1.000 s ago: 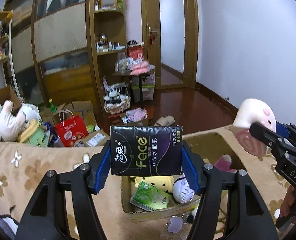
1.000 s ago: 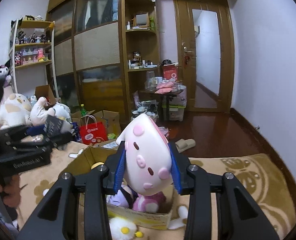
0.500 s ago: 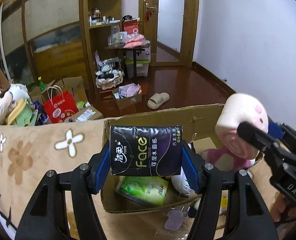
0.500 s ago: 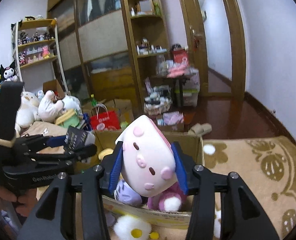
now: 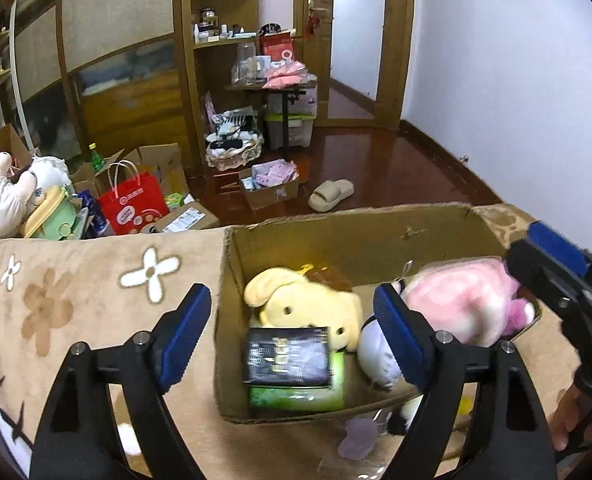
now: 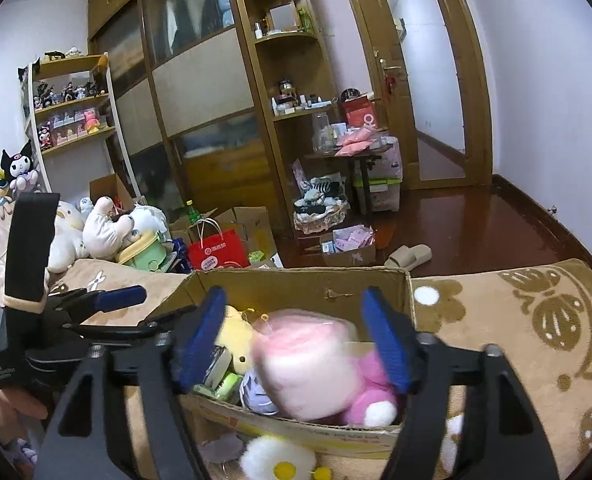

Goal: Organize soft objects
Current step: 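Open left gripper over box while right gripper releases pig plush into box, then move left gripper to clear bag with lilac sponge while right gripper approaches white pom-pom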

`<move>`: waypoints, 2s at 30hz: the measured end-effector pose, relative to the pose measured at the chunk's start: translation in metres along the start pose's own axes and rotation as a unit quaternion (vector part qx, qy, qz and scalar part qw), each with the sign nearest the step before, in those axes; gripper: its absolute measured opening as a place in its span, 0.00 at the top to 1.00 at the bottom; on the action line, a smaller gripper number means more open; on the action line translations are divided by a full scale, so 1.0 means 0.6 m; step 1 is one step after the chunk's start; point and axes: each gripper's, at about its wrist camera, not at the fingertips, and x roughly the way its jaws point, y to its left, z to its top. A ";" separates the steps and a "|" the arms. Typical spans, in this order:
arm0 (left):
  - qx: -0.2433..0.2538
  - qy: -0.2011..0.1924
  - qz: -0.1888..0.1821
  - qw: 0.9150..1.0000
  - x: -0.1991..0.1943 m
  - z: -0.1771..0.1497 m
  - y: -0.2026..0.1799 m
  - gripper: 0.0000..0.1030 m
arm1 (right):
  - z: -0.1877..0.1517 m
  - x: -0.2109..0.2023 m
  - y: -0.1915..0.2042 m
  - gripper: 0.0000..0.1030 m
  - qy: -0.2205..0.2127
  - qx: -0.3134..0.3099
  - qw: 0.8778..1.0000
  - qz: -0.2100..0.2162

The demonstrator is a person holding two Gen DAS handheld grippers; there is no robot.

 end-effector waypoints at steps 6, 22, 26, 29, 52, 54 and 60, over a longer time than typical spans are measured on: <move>-0.035 -0.004 -0.002 0.999 -0.018 0.001 0.022 0.08 | 0.002 -0.021 0.001 0.10 -0.002 0.002 1.000 -0.009; -0.038 -0.002 0.020 0.999 -0.126 -0.035 0.041 0.02 | -0.002 -0.135 0.030 0.00 -0.009 -0.015 1.000 -0.025; -0.040 0.002 0.012 0.999 -0.154 -0.041 0.040 0.02 | -0.005 -0.162 0.032 0.00 -0.013 -0.009 0.999 -0.029; -0.039 -0.003 0.011 0.999 -0.174 -0.044 0.036 0.02 | -0.012 -0.179 0.034 0.00 -0.013 -0.007 0.999 -0.033; -0.044 0.063 -0.011 0.997 -0.147 -0.094 0.025 0.02 | -0.083 -0.160 0.062 0.00 0.036 -0.040 0.997 -0.056; -0.045 0.069 -0.013 0.996 -0.137 -0.093 0.026 0.02 | -0.089 -0.151 0.064 0.00 0.042 -0.044 0.997 -0.056; -0.041 0.083 -0.021 0.996 -0.105 -0.087 0.023 0.02 | -0.096 -0.129 0.060 0.00 0.051 -0.043 0.996 -0.054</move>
